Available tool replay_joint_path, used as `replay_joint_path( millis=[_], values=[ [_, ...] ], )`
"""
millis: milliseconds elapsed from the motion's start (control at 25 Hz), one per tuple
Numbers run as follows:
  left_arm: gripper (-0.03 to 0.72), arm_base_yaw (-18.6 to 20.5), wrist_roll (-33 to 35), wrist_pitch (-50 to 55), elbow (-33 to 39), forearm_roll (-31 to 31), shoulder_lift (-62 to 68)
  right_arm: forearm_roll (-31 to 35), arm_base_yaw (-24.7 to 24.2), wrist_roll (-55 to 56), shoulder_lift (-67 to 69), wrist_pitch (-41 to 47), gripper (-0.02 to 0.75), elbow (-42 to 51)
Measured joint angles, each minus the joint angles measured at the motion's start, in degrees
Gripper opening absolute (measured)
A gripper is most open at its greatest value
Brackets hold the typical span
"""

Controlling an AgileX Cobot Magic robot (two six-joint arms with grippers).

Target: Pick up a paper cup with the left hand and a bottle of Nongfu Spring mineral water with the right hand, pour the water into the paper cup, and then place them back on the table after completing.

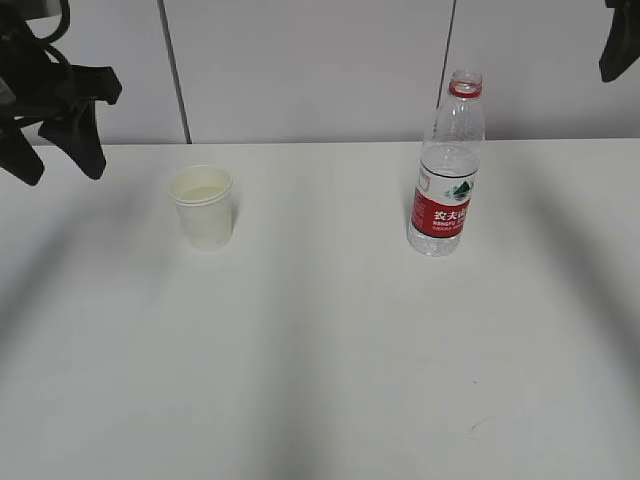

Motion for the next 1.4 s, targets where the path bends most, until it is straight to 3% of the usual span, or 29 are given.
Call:
replay_joint_path(
  millis=[320,1000,1400],
  values=[
    [0.396,0.0,2.0,-0.1,4.9,2.7,-5.6,2.0,0.0,-0.2,-6.1,0.0,0.589,9.9],
    [0.396,0.0,2.1,0.9,33.0,4.8,-46.6,2.3,0.0,-0.6,-44.8,0.2,0.587,37.7],
    [0.396,0.0,2.1,1.6,41.6,3.3,-67.0,2.3,0.0,-6.5,-67.8,0.9,0.587,47.7]
  ],
)
